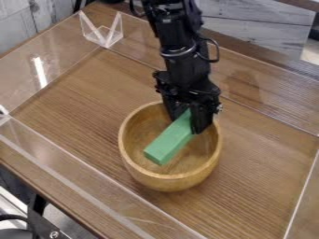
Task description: Put the green block in the brown bowl
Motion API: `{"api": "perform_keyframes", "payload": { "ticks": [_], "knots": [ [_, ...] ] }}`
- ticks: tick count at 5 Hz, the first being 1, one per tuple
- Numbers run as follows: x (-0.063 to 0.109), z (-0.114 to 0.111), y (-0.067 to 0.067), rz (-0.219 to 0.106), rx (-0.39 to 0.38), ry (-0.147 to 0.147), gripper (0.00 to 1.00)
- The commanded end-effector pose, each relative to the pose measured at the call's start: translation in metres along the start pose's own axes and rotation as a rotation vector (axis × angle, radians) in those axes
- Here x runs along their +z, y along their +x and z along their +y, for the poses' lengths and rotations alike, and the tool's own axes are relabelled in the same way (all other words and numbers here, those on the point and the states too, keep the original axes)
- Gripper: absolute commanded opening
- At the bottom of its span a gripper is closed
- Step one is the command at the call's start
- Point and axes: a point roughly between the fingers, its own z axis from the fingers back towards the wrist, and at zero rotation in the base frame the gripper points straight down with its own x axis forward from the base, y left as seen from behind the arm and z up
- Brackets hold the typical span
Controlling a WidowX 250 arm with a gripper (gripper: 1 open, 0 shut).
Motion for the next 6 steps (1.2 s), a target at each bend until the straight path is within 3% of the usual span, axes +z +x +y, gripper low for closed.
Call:
{"api": "perform_keyframes", "payload": {
  "ticks": [1,6],
  "knots": [
    [0.0143,0.0006,0.0144,-0.058,-0.010,0.010,0.00],
    [0.0155,0.0070,0.0156,-0.058,0.013,-0.008,0.00]
  ]
}}
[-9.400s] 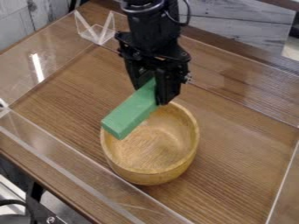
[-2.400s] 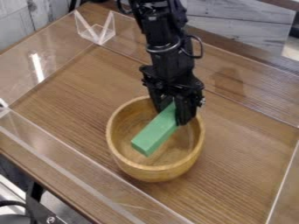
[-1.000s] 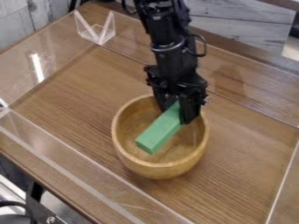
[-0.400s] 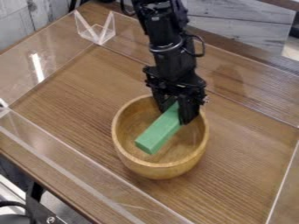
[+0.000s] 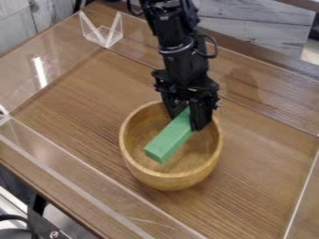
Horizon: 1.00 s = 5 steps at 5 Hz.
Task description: Put the green block in the brown bowl
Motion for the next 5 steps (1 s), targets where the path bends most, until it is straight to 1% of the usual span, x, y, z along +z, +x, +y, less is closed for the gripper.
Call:
{"api": "perform_keyframes", "payload": {
  "ticks": [1,5],
  "knots": [
    [0.0134,0.0037,0.0130,-0.058,-0.004,0.012,0.00],
    [0.0125,0.0084,0.0142,-0.060,0.010,0.001,0.00]
  ]
}}
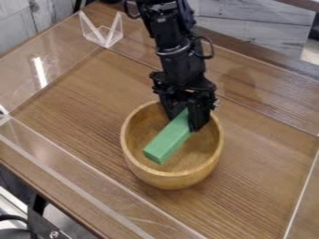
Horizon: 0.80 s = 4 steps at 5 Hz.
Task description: Put the green block in the brown bowl
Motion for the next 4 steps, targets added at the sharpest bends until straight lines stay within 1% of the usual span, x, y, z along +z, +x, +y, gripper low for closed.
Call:
{"api": "perform_keyframes", "payload": {
  "ticks": [1,4],
  "knots": [
    [0.0154,0.0034,0.0156,-0.065,-0.012,0.012,0.00],
    [0.0156,0.0064,0.0158,-0.063,-0.003,0.001,0.00]
  ]
}}
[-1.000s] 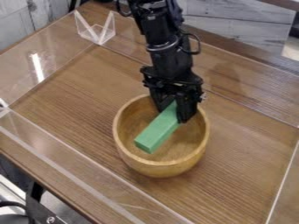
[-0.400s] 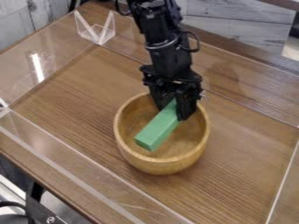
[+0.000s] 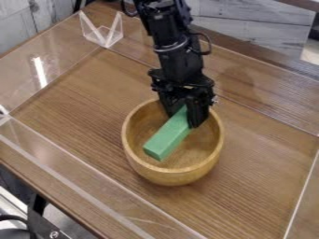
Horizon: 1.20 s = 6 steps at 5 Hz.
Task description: Put the green block in the brown bowl
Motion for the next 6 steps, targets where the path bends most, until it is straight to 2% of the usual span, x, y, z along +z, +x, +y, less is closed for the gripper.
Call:
{"api": "perform_keyframes", "payload": {
  "ticks": [1,6],
  "knots": [
    [0.0145,0.0022,0.0135,-0.056,-0.012,0.011,0.00],
    [0.0178,0.0053,0.0130,-0.053,0.000,-0.005,0.00]
  ]
}}
